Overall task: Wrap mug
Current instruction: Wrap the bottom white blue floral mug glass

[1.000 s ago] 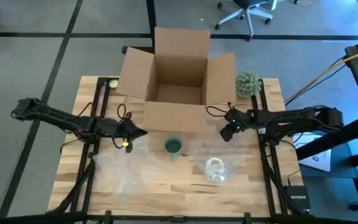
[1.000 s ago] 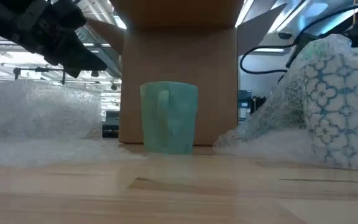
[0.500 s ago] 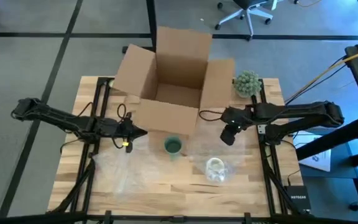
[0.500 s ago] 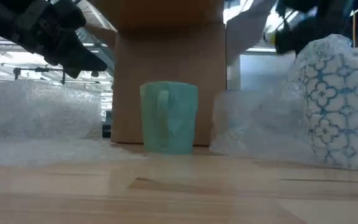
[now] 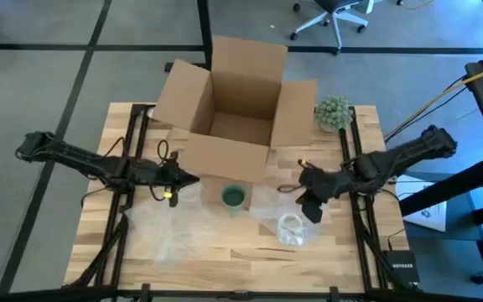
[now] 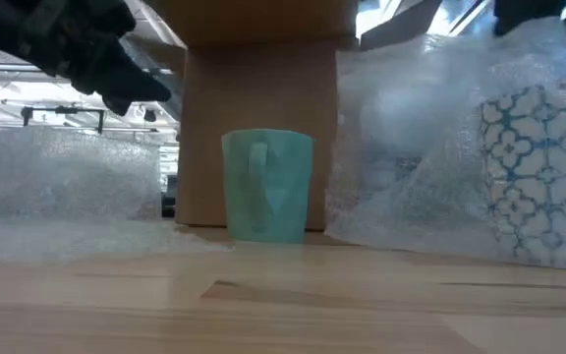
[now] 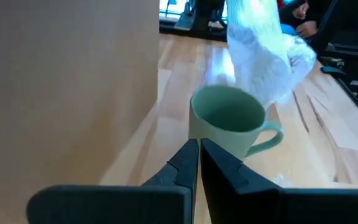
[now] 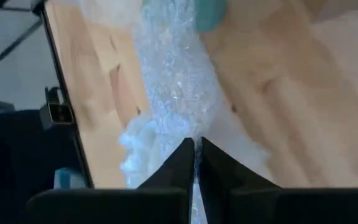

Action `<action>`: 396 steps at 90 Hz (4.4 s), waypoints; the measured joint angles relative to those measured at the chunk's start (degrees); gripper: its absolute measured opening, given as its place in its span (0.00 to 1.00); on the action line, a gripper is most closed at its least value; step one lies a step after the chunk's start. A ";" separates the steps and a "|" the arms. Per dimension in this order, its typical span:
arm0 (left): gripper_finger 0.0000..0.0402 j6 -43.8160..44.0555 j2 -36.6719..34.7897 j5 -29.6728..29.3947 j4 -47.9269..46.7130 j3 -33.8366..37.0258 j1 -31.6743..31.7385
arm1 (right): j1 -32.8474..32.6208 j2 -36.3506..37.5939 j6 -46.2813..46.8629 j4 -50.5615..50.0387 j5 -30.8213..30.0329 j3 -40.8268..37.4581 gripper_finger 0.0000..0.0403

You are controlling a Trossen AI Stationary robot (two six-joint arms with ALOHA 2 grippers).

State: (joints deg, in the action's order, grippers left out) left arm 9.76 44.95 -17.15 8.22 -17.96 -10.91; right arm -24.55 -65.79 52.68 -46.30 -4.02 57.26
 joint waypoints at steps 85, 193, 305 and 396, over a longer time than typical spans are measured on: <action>0.00 -5.86 32.89 -6.45 -5.50 -31.91 -12.09 | -8.81 -21.59 -5.14 8.14 -4.83 -0.03 0.00; 0.00 -13.02 71.48 19.28 22.02 -54.58 -2.19 | -8.81 -21.58 -5.06 8.99 -8.91 -0.03 0.00; 0.00 -12.73 78.31 17.84 23.99 -58.33 -4.00 | -8.79 -26.19 -2.40 2.76 -6.98 5.30 0.00; 0.00 -12.89 79.05 14.40 22.03 -58.55 -4.74 | -8.81 -29.56 -4.62 1.77 -5.67 9.73 0.00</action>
State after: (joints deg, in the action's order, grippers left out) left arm -3.13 124.00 -2.75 30.25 -76.51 -15.65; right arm -33.36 -95.35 48.06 -44.53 -9.69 66.99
